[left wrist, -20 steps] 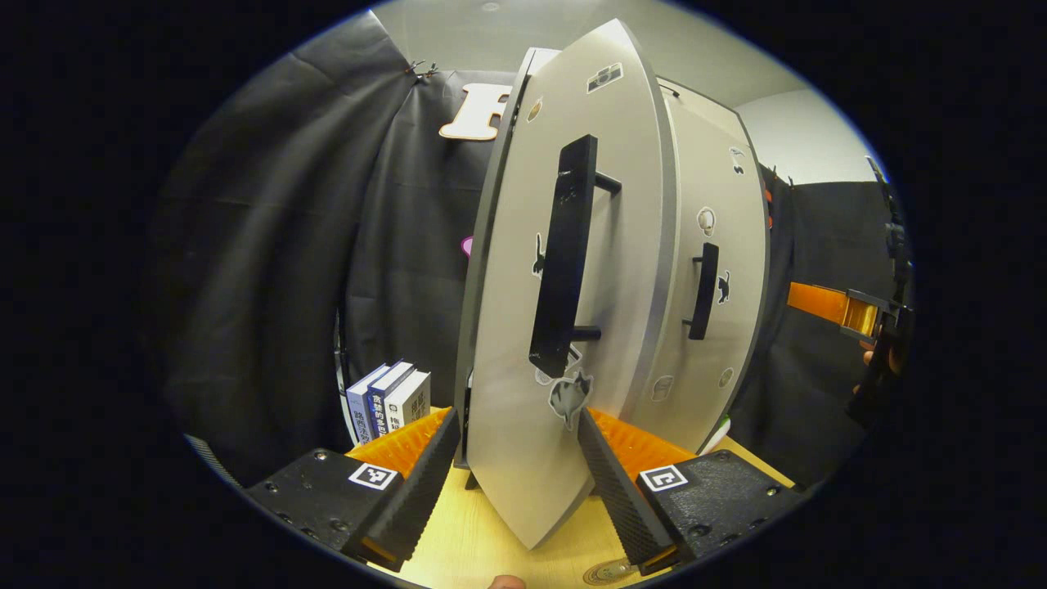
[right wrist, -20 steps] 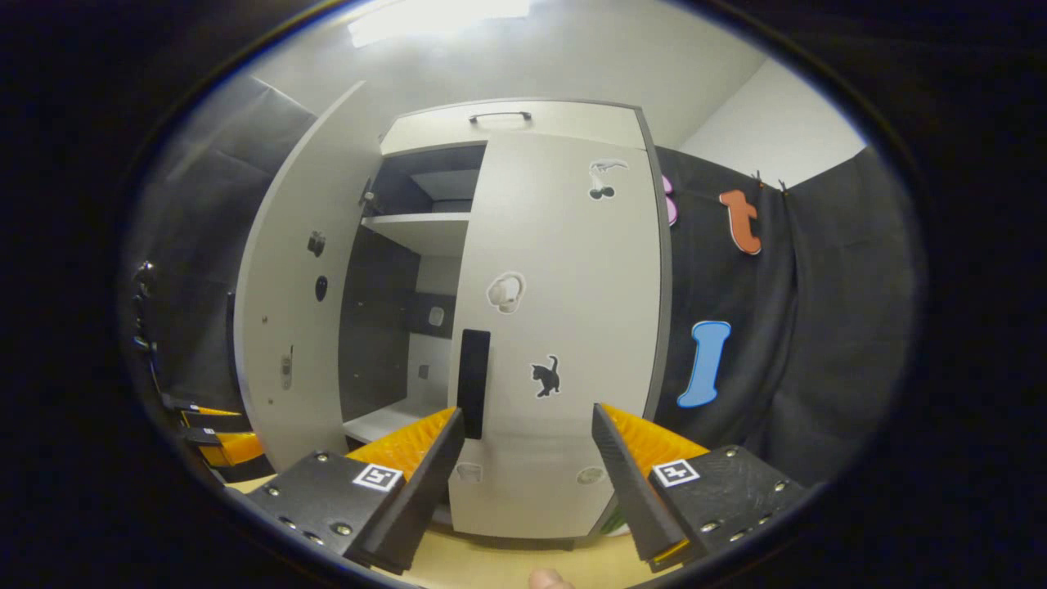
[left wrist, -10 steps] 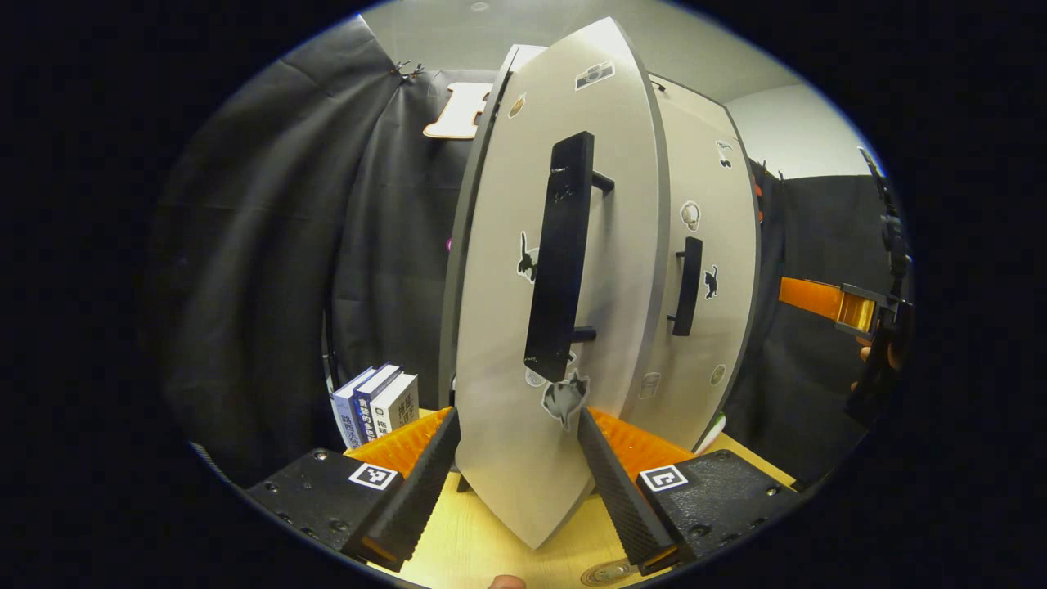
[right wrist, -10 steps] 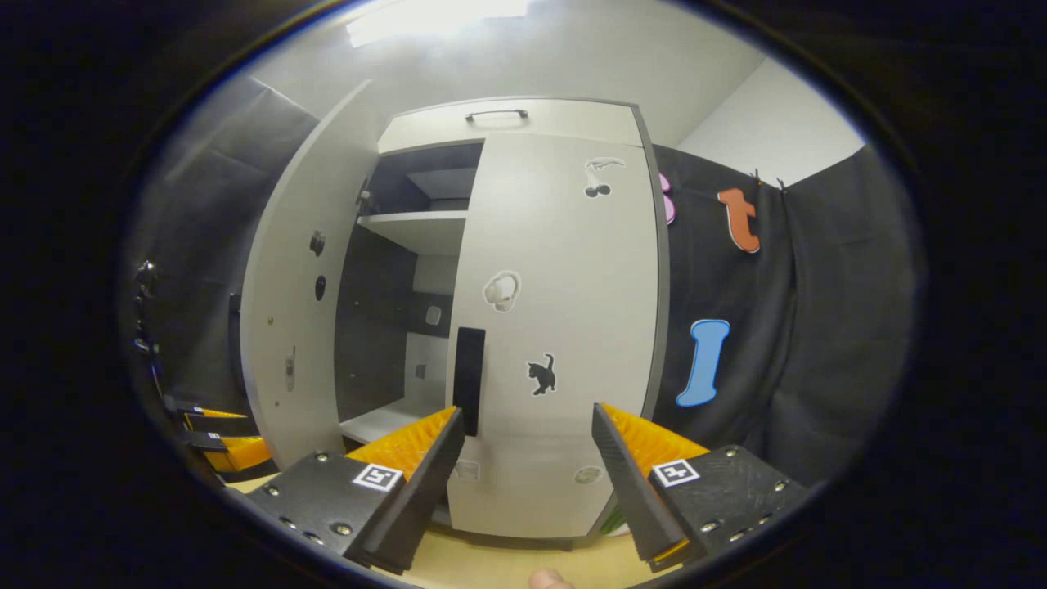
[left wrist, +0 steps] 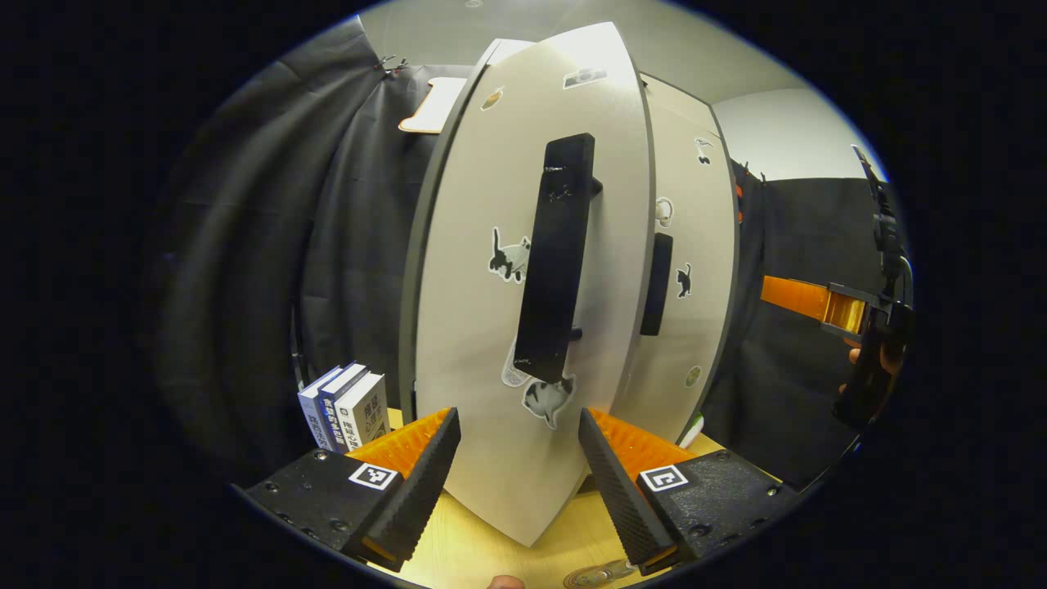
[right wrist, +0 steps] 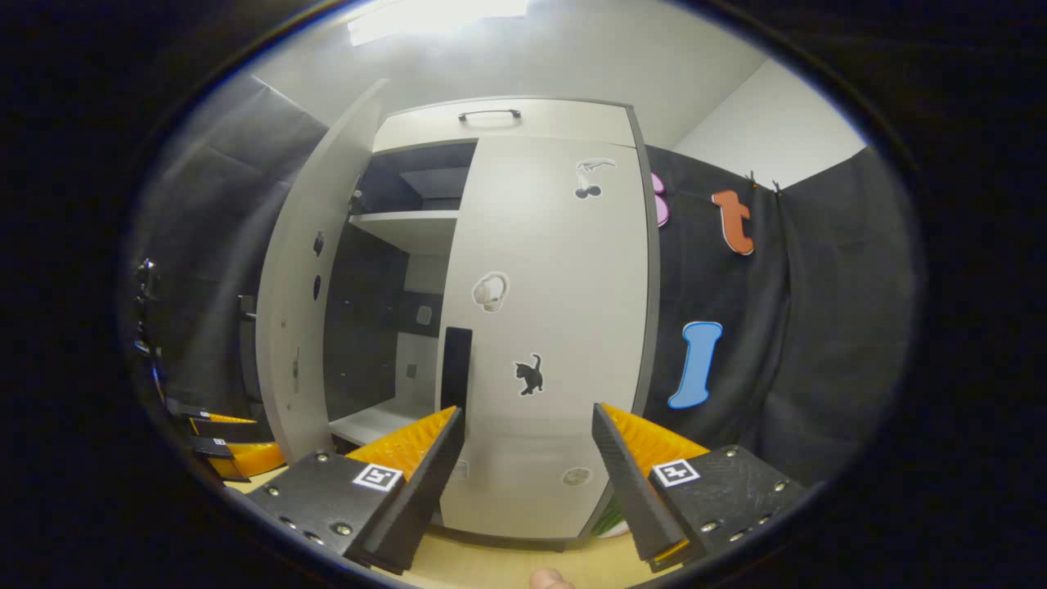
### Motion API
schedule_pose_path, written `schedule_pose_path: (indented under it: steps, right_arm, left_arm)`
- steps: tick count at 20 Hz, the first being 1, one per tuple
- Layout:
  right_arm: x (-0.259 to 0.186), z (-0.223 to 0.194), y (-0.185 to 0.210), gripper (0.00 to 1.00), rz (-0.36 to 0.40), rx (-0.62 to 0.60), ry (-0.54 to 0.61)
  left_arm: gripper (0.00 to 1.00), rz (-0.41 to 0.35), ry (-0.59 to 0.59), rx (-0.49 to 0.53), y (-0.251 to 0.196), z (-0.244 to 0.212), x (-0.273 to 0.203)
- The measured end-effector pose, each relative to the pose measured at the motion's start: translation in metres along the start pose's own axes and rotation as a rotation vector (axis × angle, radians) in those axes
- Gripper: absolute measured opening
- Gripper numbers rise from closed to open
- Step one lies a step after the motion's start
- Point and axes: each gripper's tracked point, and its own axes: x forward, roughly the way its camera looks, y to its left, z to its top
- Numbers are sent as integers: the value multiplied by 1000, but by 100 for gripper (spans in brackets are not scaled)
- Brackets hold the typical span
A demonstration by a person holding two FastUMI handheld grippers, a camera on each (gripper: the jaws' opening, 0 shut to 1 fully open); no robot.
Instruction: Grasp the bottle in the cabinet with the left hand and place it on the coaster, then close the right door with the right hand and the left door with the left hand.
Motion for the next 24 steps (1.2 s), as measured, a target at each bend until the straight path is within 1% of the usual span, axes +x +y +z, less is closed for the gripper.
schedule_pose_path:
  steps: [3, 4, 5, 10, 11, 12, 13, 15, 16, 21, 22, 23, 24]
  right_arm:
    - [4, -1, -8, 95, -12, 4, 5]
    - [4, -1, -9, 95, -14, 3, 6]
    - [3, 0, -10, 93, -17, 2, 6]
    - [-1, 1, -12, 93, -20, 2, 5]
    - [-1, -1, -12, 95, -20, 2, 6]
    - [-2, -1, -12, 93, -20, 2, 7]
    - [-3, -1, -13, 95, -19, 4, 8]
    - [-5, -1, -12, 95, -17, 4, 9]
    - [-5, 0, -13, 93, -19, 3, 8]
    - [-8, -1, -16, 93, -23, 2, 11]
    - [-8, -1, -16, 95, -25, 3, 13]
    - [-9, -1, -17, 93, -27, 3, 14]
    - [-10, -2, -17, 93, -29, 3, 15]
  left_arm:
    - [93, -18, 2, 10, -6, 0, 5]
    - [88, -21, 2, 9, -8, -1, 6]
    - [93, -23, -1, 7, -9, 0, 6]
    - [93, -19, -5, -2, -9, 1, 6]
    - [93, -20, -5, -1, -10, 1, 5]
    - [93, -19, -5, 1, -10, 1, 5]
    - [92, -20, -5, 2, -10, 2, 5]
    - [93, -23, -5, 4, -11, 2, 5]
    - [93, -25, -5, 6, -12, 1, 5]
    - [93, -37, -8, 18, -20, 3, 5]
    - [93, -39, -9, 17, -21, 3, 6]
    - [93, -39, -10, 15, -21, 4, 6]
    - [93, -39, -10, 14, -21, 4, 6]
